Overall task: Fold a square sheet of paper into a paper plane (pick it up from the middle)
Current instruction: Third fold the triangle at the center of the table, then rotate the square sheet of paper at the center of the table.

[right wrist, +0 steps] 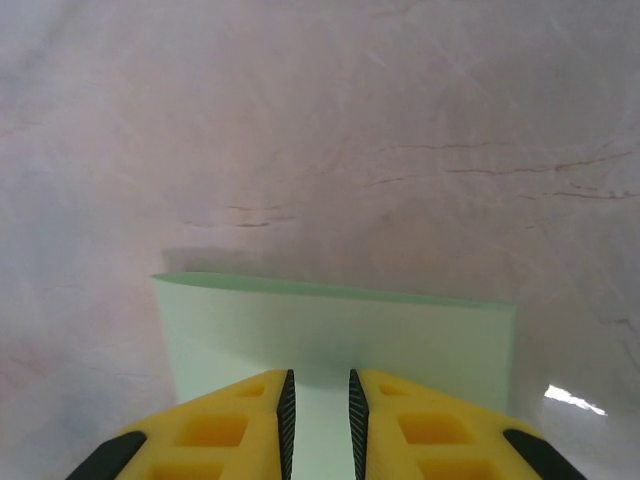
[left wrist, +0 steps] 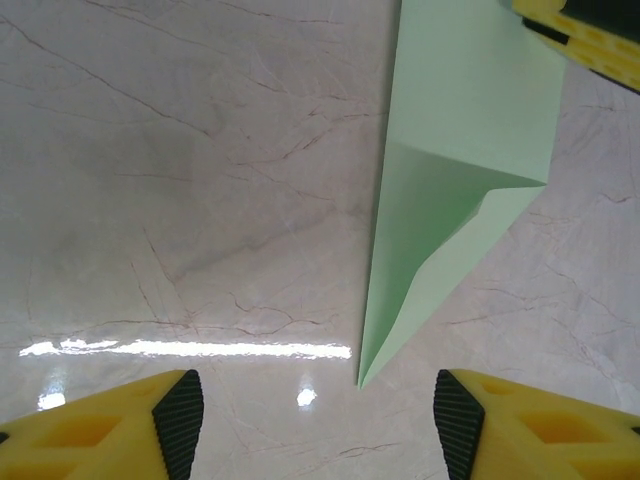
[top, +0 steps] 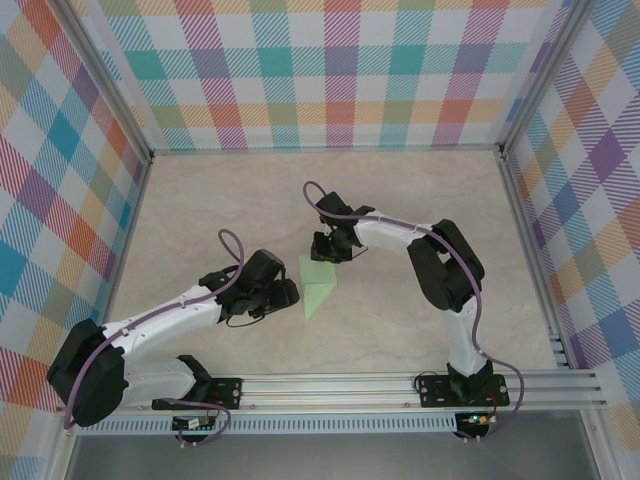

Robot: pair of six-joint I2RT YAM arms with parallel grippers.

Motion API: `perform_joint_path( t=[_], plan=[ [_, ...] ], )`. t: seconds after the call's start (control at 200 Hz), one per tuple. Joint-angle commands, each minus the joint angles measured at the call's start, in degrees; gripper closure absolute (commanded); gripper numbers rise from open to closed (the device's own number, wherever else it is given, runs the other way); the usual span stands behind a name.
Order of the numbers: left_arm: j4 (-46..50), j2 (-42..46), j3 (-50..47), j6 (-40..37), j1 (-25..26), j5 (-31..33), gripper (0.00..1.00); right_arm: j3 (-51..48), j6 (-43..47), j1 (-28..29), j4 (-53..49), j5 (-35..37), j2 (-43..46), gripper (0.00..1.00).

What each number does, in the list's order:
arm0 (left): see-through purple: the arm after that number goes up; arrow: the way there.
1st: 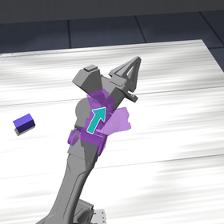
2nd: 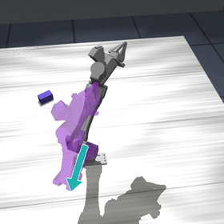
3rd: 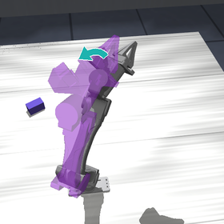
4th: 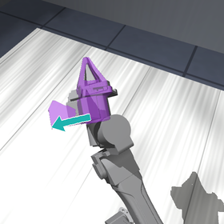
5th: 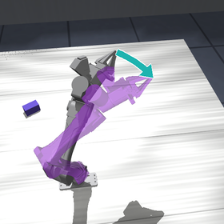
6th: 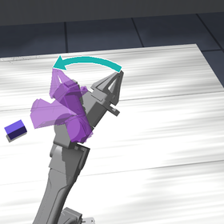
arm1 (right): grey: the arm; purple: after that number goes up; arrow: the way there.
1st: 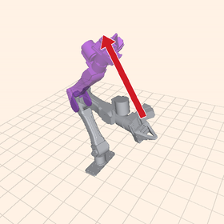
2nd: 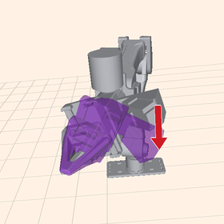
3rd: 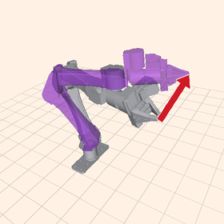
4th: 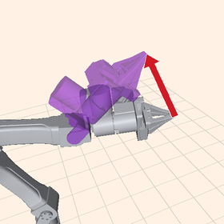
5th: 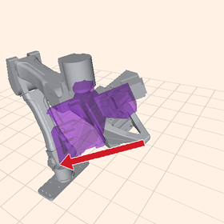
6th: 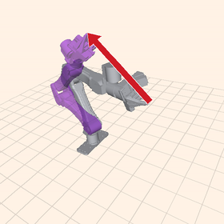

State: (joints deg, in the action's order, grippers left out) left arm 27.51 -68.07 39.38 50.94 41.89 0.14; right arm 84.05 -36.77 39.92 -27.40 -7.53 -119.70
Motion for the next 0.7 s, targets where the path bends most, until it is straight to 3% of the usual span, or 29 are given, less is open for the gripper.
perform_joint_path(
  t=[0.0,0.2,0.425,0.695],
  plan=[
    [1.13,0.39,0.96,0.46,-0.45,1.32,0.32,2.52,1.74,-0.55,-4.28,0.71,-1.73,0.76],
    [-0.21,0.01,1.30,-0.59,-0.41,0.97,0.23,-1.90,-2.09,-1.67,-7.14,5.46,-0.17,0.75],
    [-4.43,-1.62,1.32,-5.80,-0.49,-2.51,0.20,-17.56,-11.43,-1.87,-4.27,7.21,10.50,0.72],
    [-11.06,-5.18,2.04,-18.53,-0.19,-7.37,0.08,-22.13,-8.72,-2.82,0.25,4.31,22.08,0.51]
  ],
)
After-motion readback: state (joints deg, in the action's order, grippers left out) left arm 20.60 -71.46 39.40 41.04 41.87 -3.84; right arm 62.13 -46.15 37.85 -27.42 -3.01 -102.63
